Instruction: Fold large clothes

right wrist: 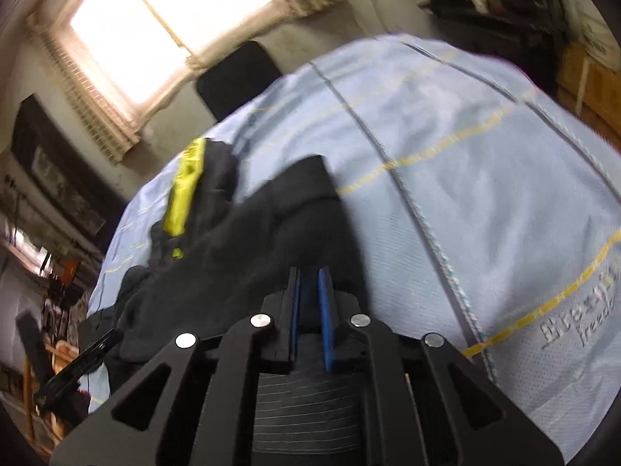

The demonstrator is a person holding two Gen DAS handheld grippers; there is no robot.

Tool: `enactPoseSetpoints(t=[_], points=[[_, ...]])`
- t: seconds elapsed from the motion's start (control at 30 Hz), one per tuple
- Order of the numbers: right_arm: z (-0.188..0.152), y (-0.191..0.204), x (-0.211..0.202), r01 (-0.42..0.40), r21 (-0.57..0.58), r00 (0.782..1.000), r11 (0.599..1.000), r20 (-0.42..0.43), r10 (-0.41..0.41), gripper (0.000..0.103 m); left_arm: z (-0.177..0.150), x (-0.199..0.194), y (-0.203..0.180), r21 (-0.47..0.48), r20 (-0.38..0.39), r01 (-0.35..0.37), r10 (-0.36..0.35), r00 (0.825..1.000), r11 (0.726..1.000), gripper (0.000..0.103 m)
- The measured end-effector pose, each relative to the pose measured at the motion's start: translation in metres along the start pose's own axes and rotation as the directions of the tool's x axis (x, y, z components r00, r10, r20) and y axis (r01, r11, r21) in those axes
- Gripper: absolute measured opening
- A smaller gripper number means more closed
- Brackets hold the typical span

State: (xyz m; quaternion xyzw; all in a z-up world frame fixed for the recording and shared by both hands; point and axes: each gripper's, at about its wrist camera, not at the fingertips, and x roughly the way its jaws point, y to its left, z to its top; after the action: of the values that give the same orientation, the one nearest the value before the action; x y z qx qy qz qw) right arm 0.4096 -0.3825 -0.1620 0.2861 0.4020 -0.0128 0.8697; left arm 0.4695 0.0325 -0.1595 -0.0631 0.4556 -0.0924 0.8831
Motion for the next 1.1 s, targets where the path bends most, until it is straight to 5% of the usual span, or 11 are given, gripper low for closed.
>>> enactPoseSetpoints(t=[0.07, 0.13, 0.27, 0.33, 0.47, 0.7, 0.77, 0.93, 1.1], points=[[-0.005, 0.007, 0.012, -0.011, -0.033, 0.998, 0.999, -0.059, 0.009, 0.026, 0.001, 0.001, 0.006, -0.021, -0.013, 0.019, -0.020, 1.000, 1.000, 0.039], [-0.010, 0.001, 0.026, 0.006, -0.014, 0.995, 1.000, -0.103, -0.008, 0.025, 0.003, -0.007, 0.013, -0.036, 0.002, 0.007, -0.007, 1.000, 0.999, 0.043], [-0.006, -0.002, 0.001, -0.036, 0.032, 0.998, 0.999, -0.057, 0.038, 0.029, 0.006, -0.041, 0.048, -0.143, 0.069, -0.035, 0.045, 0.997, 0.989, 0.069], [-0.009, 0.006, -0.020, -0.052, 0.014, 0.998, 0.999, -0.019, 0.053, 0.030, 0.004, -0.060, 0.080, -0.236, 0.091, -0.036, 0.059, 0.994, 0.971, 0.073], [-0.023, 0.034, -0.059, -0.134, -0.036, 0.990, 0.990, 0.026, 0.135, 0.046, -0.013, -0.084, 0.149, -0.399, 0.075, -0.054, 0.092, 0.993, 0.915, 0.074], [-0.061, 0.085, -0.082, -0.259, -0.115, 0.966, 0.959, -0.029, 0.257, 0.046, -0.048, -0.099, 0.237, -0.638, 0.117, 0.024, 0.066, 0.991, 0.770, 0.073], [-0.072, 0.098, -0.083, -0.268, -0.153, 0.963, 0.951, -0.050, 0.263, 0.046, -0.048, -0.097, 0.244, -0.646, 0.153, 0.071, 0.038, 0.988, 0.760, 0.071], [-0.085, 0.102, -0.075, -0.250, -0.183, 0.968, 0.951, -0.066, 0.242, 0.046, -0.035, -0.091, 0.238, -0.623, 0.157, 0.033, 0.084, 0.984, 0.782, 0.071], [-0.081, 0.084, -0.060, -0.240, -0.132, 0.970, 0.962, -0.083, 0.230, 0.046, -0.039, -0.086, 0.246, -0.702, 0.230, 0.102, 0.088, 0.969, 0.705, 0.071]])
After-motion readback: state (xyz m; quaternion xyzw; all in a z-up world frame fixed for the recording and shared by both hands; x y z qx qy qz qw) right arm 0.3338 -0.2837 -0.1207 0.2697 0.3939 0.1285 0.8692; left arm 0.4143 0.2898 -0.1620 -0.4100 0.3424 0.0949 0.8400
